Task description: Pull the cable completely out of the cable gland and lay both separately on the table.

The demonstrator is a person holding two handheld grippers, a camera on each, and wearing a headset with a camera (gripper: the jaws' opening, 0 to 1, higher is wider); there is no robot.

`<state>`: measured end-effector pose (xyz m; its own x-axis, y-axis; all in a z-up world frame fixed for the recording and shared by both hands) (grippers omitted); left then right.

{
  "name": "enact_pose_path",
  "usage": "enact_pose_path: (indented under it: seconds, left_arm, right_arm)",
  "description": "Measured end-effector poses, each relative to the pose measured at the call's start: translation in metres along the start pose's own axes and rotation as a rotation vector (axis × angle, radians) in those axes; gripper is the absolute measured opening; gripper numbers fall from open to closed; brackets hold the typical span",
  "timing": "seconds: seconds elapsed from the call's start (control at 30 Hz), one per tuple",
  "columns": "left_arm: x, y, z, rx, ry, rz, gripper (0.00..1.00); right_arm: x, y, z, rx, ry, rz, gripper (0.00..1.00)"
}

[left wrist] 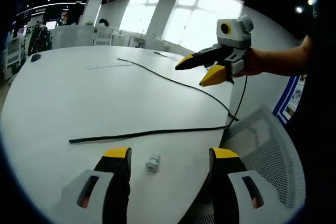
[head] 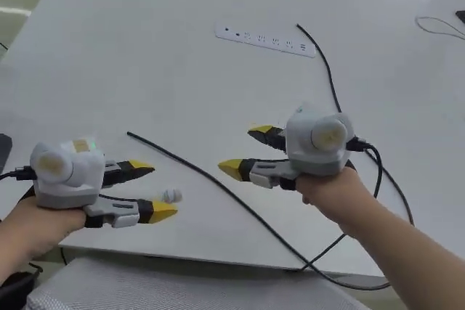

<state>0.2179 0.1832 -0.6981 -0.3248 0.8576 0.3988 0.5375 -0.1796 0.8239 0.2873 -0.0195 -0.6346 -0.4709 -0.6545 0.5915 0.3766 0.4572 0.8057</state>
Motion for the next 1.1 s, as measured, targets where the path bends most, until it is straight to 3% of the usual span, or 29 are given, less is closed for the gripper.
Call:
enact_pose_path:
  seconds: [0.27,0.5,0.63,0.9,0.97,1.1]
  left_arm:
    - [0.018,0.012,-0.008,-0.012,0.035,-0.03,0.68]
    - [0.031,0.02,-0.015,-0.03,0.066,-0.061,0.75]
    - [0.035,0.02,-0.018,-0.04,0.076,-0.059,0.78]
    - [0.041,0.011,-0.021,-0.048,0.091,-0.011,0.86]
    - [0.042,0.01,-0.021,-0.031,0.094,-0.018,0.89]
    - [0.045,0.009,-0.019,-0.036,0.1,-0.011,0.93]
  right_arm:
    - [0.039,-0.018,-0.002,-0.101,-0.027,-0.081,0.61]
    - [0.065,-0.046,0.0,-0.142,-0.06,-0.099,0.67]
    - [0.078,-0.062,0.002,-0.165,-0.071,-0.098,0.72]
    - [0.087,-0.081,0.006,-0.144,-0.074,-0.069,0.81]
    - [0.086,-0.085,0.005,-0.147,-0.075,-0.045,0.82]
    - [0.086,-0.086,0.006,-0.157,-0.072,-0.052,0.88]
Point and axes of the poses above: the centre of the closed fingertips' face, and the gripper's own axes: x roughly backward along the fingers, z roughly to its left, y roughly out of its top, the point moved 7 cm from there along x, roughly backward along the fingers, and after that the axes turned 8 degrees about -y, right-handed, at the moved point
